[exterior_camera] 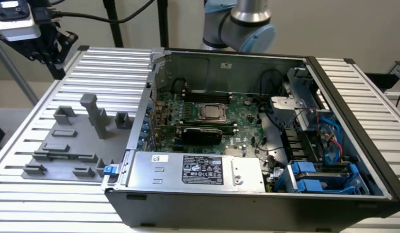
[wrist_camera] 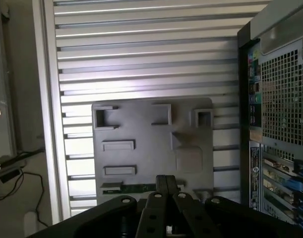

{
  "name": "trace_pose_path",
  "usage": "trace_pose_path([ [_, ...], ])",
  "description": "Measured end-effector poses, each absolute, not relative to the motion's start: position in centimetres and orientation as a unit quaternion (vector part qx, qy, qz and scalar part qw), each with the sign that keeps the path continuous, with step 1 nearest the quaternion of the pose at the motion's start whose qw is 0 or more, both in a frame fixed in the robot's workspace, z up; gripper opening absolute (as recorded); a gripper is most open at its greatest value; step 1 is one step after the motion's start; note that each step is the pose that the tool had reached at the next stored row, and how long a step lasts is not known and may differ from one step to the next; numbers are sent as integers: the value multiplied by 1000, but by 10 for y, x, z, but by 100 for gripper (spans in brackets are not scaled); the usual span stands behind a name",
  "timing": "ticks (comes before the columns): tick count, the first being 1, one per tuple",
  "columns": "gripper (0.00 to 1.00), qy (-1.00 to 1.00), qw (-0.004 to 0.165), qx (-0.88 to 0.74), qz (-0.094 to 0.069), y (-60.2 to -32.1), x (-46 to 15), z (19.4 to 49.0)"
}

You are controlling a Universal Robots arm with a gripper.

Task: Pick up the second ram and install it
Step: 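Reach for the second ram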

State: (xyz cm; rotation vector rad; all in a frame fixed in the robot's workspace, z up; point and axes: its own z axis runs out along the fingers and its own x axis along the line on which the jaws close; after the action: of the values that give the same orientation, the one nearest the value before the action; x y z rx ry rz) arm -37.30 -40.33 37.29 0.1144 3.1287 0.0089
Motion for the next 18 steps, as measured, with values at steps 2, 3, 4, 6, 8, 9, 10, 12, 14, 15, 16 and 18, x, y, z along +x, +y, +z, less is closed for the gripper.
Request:
trace_pose_path([
  [2, 11, 999, 5, 36, 3, -406, -378, 371],
  [3, 11, 999, 4, 36, 3, -408, -379, 370],
  [4, 11, 999, 3, 37, 3, -411, -380, 369],
  [6, 11, 999, 0, 37, 3, -419, -380, 368],
  [8, 11, 999, -3, 37, 3, -426, -380, 367],
  [9, 11, 999, -4, 37, 3, -430, -380, 366],
  [10, 11, 999, -5, 37, 2, -434, -380, 365],
  [12, 11, 999, -7, 37, 2, -441, -380, 364],
  [14, 11, 999, -7, 36, 2, -442, -381, 361],
  [15, 11, 999, -7, 36, 2, -442, -381, 361],
  [16, 11, 999, -7, 36, 2, -442, -381, 361],
  [18, 11, 999, -7, 36, 2, -442, -381, 361],
])
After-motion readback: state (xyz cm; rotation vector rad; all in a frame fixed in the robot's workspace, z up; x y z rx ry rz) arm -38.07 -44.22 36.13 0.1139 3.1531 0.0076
